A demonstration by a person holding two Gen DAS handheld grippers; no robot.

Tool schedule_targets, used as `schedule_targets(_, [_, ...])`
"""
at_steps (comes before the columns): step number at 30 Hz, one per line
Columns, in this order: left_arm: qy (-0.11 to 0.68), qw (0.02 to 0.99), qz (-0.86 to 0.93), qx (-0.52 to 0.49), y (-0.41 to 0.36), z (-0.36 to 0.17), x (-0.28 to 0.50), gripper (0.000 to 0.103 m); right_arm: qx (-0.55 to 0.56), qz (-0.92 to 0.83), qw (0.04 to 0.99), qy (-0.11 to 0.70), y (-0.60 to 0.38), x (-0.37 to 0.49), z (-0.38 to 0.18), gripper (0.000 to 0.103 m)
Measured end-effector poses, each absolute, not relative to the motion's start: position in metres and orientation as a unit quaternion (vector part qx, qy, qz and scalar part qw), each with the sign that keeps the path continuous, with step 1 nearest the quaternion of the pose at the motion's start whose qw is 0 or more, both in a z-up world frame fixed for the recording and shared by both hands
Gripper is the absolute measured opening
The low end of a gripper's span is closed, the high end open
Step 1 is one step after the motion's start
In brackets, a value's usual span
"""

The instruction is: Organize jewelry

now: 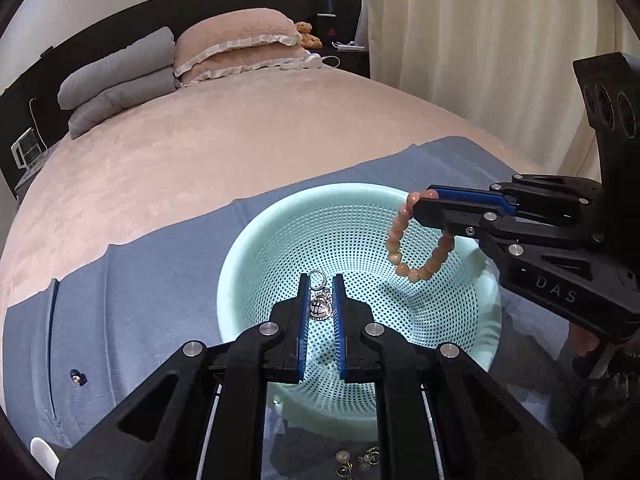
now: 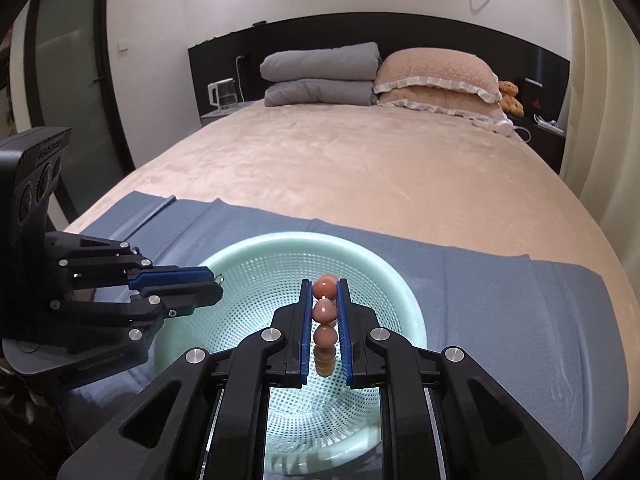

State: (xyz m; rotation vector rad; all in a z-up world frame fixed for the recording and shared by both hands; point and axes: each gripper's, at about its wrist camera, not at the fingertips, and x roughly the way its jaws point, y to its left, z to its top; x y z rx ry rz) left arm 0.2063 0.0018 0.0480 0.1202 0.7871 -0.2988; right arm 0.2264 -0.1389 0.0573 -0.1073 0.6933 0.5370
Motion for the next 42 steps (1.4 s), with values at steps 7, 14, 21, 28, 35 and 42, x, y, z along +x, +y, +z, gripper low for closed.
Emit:
schedule_targets(7, [0.404,0.901,-0.150,0.058,-0.004,0.024,0.223,0.011,-0.049,0.252,0.896,0.364,-0.141,0.240,0.027,0.011])
schedule_targets(14, [0.412,0.897,-0.149,0.052,-0.003,0.016,0.222,0.011,-0.050,0.248,0.895,0.366,-0.142,0.239,0.025,0.012])
schedule_targets(21, [0.410,0.900,-0.141,0.049,0.000,0.018,0.213,0.024,-0.039,0.244,0.902,0.354,-0.149,0.238,0.031,0.013])
schedule_targets(28, [0.391,0.910,-0.132,0.042,0.005,0.037,0.198,0.048,-0.040,0.241,0.906,0.347,-0.153,0.229,0.042,0.013])
schedule_targets(35, [0.374,0.920,-0.114,0.029,0.017,0.057,0.167,0.059,-0.036,0.238,0.916,0.321,-0.165,0.197,0.065,0.037])
schedule_targets(42, [0.362,0.929,-0.078,-0.001,0.038,0.047,0.122,0.076,-0.016,0.218,0.927,0.305,-0.189,0.147,0.061,0.061])
